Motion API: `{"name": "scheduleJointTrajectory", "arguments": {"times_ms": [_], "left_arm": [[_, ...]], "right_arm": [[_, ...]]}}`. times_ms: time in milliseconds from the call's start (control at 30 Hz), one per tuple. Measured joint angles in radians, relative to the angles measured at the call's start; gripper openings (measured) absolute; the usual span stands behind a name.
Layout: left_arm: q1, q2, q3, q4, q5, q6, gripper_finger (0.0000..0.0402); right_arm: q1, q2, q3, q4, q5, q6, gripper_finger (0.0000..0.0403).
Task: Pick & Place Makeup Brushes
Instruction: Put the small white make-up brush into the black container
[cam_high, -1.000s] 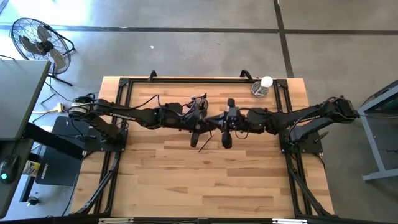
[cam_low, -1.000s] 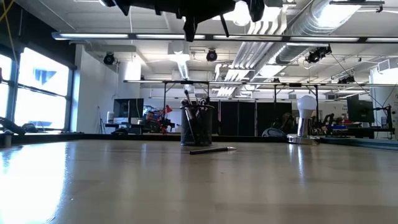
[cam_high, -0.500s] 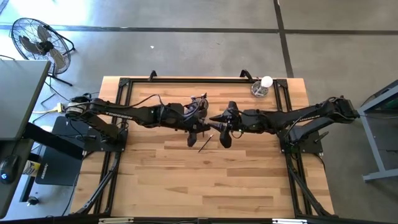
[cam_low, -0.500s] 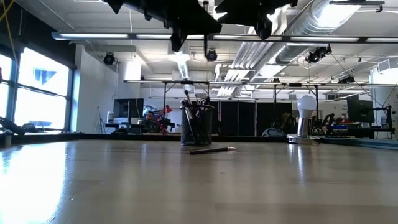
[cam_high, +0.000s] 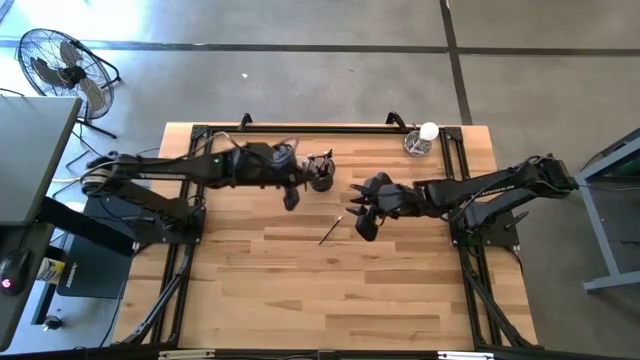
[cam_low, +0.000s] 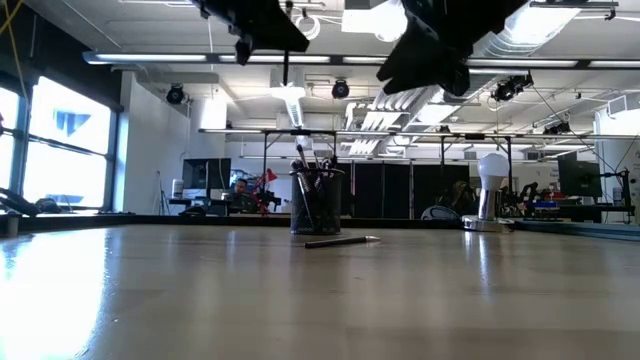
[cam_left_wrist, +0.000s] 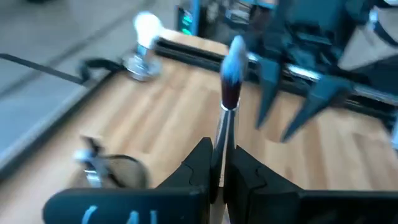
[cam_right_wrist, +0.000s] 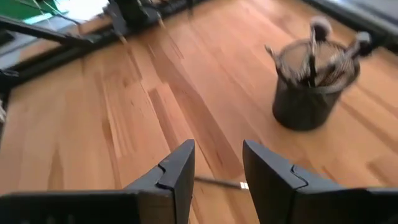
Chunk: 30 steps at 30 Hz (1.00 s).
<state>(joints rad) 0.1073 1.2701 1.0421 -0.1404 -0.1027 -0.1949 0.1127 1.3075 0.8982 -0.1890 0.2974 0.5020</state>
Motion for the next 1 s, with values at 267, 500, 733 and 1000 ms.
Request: {"name": "scheduleJointTrajectory", "arguments": {"times_ms": [267, 500, 733, 1000], "left_arm": [[0.104, -0.163, -0.203, 0.215, 0.015, 0.065, 0.0013], [0.223, -0.126, -0.456, 0.688, 0.143, 0.06, 0.0013], [0.344, 0.111, -0.468, 0.994, 0.343, 0.036, 0.0013], [0.413, 0.341, -0.386, 1.027, 0.467, 0.034, 0.0013]], "right_arm": [[0.0, 0.0, 0.0, -0.025, 0.021, 0.034, 0.0129], [-0.001, 0.0, 0.0, -0.027, 0.1, 0.04, 0.0129], [-0.002, 0.0, 0.0, -0.024, 0.2, 0.077, 0.0129], [-0.002, 0.0, 0.0, -0.03, 0.261, 0.149, 0.0129]]}}
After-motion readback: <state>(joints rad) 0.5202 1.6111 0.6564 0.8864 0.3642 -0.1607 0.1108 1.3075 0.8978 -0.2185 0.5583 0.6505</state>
